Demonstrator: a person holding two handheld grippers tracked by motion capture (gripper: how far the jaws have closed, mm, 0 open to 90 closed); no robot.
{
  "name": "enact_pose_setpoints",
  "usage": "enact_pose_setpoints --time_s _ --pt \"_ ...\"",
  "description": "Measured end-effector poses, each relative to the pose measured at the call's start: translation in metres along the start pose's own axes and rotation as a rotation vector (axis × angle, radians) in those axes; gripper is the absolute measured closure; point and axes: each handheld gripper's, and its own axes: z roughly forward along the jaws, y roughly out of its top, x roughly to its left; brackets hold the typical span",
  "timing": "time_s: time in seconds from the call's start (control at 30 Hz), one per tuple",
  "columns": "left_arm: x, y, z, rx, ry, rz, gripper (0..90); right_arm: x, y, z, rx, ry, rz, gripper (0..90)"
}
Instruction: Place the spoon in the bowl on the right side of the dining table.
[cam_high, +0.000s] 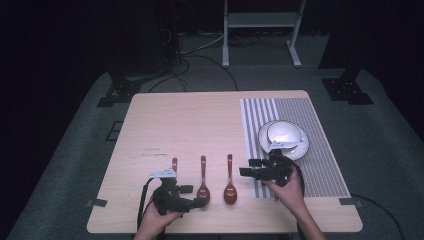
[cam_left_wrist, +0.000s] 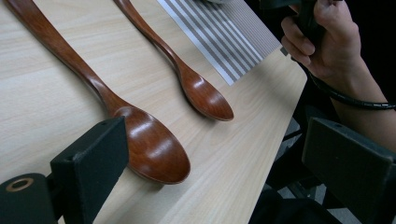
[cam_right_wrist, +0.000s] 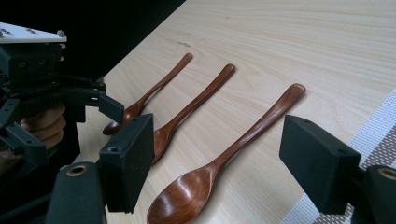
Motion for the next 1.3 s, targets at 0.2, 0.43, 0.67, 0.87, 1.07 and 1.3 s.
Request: enact_pose_setpoints --time_s 0.2,0.43,0.67,0.87,1.07,1.3 --pt "-0.003 -0.001 0.009 0.031 -0.023 -0.006 6.2 0.002 0.003 0.007 0.015 0.008 -0.004 25.6" --pt "-0.004 -0.003 0.016 0.054 -0.059 -0.020 6.3 0.003 0.004 0.015 0.032 0.017 -0.007 25.5" --pt "-0.004 -0.005 0.022 0.090 -0.072 -0.017 6.3 0.005 0.008 0.022 0.050 0.026 -0.012 25.5" --pt "-0.005 -0.008 0.028 0.121 -0.069 -0.011 6.3 0.008 0.012 0.032 0.077 0.036 -0.020 25.5" --pt "-0.003 -0.012 0.035 0.165 -0.034 -0.005 6.4 0.013 0.019 0.042 0.100 0.042 -0.030 25.6" --pt "0.000 -0.012 0.034 0.151 -0.047 -0.022 6.4 0.018 0.029 0.066 0.163 0.038 -0.031 25.6"
